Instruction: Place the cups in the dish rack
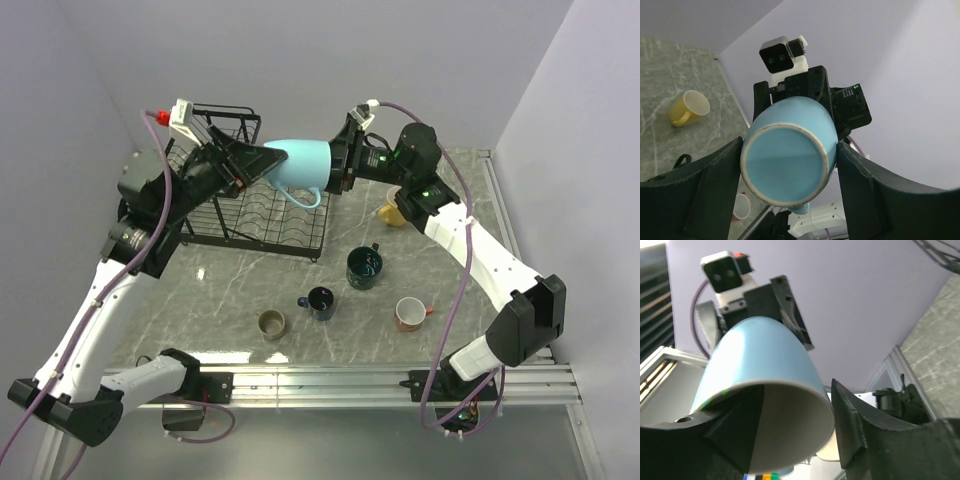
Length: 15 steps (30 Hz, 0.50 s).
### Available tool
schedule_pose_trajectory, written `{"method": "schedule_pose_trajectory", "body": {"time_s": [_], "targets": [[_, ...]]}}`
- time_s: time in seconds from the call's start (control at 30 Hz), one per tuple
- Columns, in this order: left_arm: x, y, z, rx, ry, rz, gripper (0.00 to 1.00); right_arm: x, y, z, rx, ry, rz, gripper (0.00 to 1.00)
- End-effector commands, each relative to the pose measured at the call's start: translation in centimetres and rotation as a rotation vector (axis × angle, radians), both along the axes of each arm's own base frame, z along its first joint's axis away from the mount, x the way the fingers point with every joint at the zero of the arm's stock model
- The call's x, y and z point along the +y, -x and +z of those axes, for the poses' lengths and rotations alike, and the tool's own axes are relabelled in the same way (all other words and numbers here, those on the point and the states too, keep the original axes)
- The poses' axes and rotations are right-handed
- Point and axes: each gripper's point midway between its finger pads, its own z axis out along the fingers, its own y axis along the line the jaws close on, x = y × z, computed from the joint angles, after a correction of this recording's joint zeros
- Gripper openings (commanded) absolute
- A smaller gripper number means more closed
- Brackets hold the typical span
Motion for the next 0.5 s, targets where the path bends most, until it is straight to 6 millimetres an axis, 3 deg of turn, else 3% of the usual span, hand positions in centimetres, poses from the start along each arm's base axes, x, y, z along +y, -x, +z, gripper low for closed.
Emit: {"method": "schedule_pose_trajectory", "body": {"time_s": [0.0,0.13,0.27,0.37,0.4,0.43,0.47], "targets": [[1.3,1.1,4.4,-0.142,-0.024,0.033,0.00,-1.8,1.0,2.4,-0.104,0.001,-0.048,0.65],[2.4,0.5,4.5,-0.142,-0.047,0.061,0.00,-3.7,0.4,1.5,-0.098,0.022,-0.097,0.66],[3.5,-0.2,4.6,-0.130,-0.087,0.097,0.00,-5.9,-0.3,-0.7,-0.055,0.051,-0.139,0.67],[4.9,-1.8,4.7,-0.125,-0.163,0.159,0.00,-7.6,-0.3,-2.2,-0.040,0.093,-0.180,0.66],[5.5,-3.3,4.2,-0.106,-0.192,0.187,0.00,-8.0,-0.2,-3.5,-0.020,0.134,-0.191,0.66],[6.0,-4.1,4.1,-0.096,-0.219,0.213,0.00,-8.4,0.2,-3.4,-0.036,0.145,-0.220,0.66],[6.6,-4.0,6.2,-0.171,-0.261,0.245,0.00,-8.7,0.4,-4.4,-0.021,0.169,-0.233,0.66]]}}
